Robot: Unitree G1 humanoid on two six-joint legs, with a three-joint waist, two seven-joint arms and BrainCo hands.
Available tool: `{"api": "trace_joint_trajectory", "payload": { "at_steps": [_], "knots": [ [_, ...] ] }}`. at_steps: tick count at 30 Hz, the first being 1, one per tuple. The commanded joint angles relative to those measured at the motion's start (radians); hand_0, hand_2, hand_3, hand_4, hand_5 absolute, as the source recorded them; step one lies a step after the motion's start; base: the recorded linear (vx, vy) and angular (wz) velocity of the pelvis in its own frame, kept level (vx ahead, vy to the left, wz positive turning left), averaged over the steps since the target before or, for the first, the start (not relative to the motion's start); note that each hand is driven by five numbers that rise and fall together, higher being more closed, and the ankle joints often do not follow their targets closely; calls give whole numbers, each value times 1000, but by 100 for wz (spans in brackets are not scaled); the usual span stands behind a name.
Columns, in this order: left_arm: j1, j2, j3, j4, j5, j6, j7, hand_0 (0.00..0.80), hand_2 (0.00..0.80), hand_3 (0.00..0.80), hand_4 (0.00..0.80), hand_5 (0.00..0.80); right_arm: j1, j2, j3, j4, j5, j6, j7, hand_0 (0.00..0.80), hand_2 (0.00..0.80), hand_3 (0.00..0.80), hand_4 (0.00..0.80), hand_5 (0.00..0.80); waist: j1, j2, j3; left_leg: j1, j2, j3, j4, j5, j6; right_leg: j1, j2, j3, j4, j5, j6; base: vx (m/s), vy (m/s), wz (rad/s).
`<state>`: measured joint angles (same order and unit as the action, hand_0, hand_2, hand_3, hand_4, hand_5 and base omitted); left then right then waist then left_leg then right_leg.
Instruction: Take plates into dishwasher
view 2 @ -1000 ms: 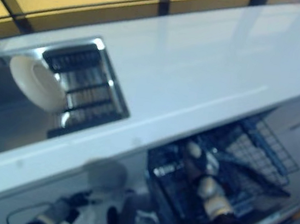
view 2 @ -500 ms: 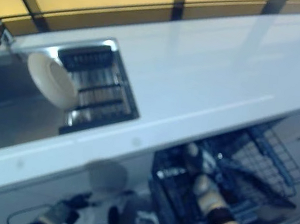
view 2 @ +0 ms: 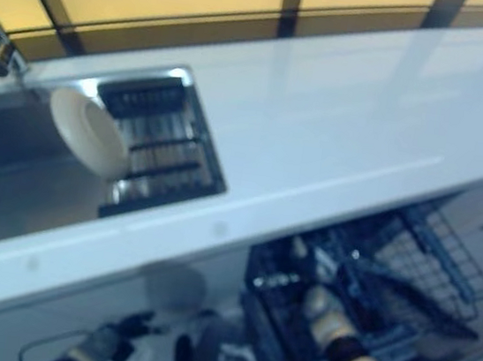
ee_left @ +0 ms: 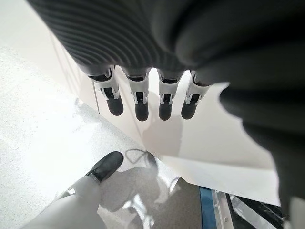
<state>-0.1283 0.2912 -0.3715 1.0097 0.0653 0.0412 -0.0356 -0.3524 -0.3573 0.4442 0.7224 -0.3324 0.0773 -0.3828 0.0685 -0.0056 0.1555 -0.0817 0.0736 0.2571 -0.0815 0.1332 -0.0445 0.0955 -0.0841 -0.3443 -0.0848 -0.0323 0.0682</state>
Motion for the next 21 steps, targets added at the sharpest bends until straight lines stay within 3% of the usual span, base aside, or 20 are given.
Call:
{"api": "trace_joint_trajectory", "payload": {
  "at_steps": [1,21],
  "knots": [
    [-84,-25,-31,70,28,-28,19,0,0,0,0,0,42,36,51,98,11,29,55,800,800,800,800,800,24,-1,20,-46,-25,-7,-6,-20,2,-53,-23,37,109,-16,6,0,0,0],
    [-87,-38,-35,84,26,-35,29,0,0,0,0,0,46,62,55,131,30,27,63,800,800,800,800,800,19,3,19,-32,-27,-17,-6,-27,5,-65,-24,38,121,-17,2,0,0,0]
  ]
}}
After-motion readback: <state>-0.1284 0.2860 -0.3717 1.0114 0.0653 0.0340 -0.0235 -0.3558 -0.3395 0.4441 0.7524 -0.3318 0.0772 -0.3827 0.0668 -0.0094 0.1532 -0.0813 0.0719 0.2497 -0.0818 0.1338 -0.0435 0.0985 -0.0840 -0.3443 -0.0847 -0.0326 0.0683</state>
